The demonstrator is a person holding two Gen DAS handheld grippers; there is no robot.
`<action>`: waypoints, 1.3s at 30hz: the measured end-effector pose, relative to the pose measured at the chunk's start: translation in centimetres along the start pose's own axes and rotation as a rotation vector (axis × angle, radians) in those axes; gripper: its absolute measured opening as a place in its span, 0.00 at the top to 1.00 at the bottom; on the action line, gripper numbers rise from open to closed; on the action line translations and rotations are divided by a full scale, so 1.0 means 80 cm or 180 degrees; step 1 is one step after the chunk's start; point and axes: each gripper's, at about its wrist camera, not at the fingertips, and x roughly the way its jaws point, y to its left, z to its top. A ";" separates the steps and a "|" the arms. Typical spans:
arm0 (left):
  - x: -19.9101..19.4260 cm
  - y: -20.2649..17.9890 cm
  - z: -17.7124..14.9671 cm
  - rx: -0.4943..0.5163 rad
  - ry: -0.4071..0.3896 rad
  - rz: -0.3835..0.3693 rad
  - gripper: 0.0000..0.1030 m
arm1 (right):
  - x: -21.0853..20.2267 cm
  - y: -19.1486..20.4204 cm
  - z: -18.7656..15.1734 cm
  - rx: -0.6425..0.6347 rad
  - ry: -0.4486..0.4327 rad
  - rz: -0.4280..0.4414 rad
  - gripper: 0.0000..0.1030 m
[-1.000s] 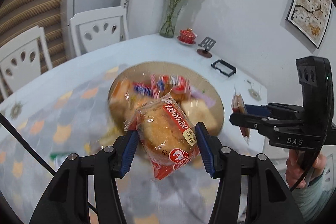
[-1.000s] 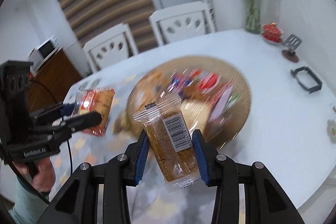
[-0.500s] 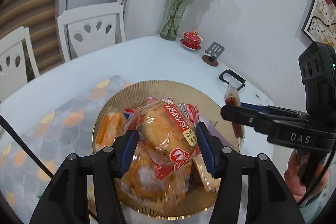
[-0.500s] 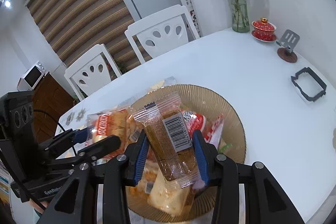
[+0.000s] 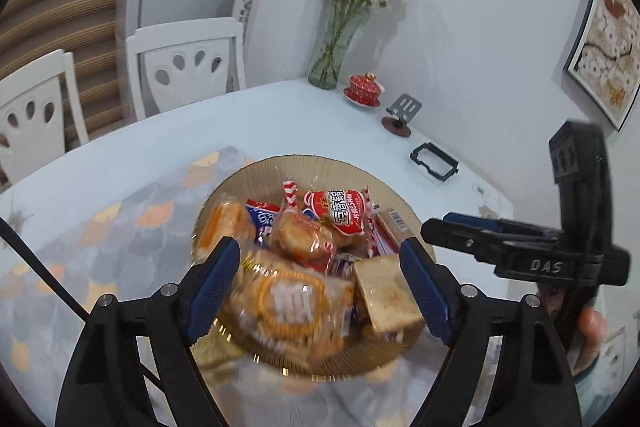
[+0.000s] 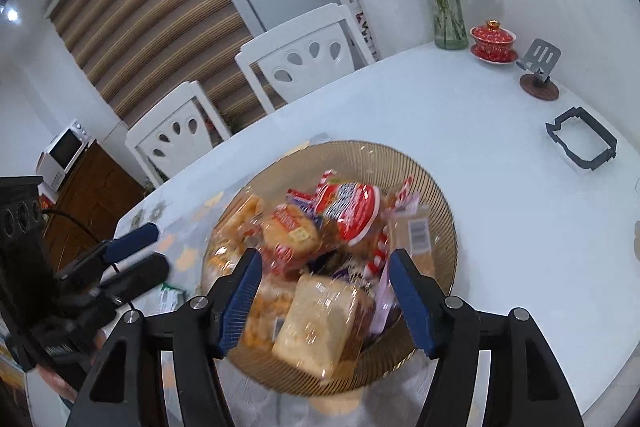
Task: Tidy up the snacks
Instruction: 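Withdraw both tools from the bowl back over the table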
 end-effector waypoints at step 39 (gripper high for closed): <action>-0.068 0.202 -0.239 -0.1057 0.0317 0.1417 0.21 | 0.164 0.225 -0.251 -0.1555 0.0603 -0.0253 0.38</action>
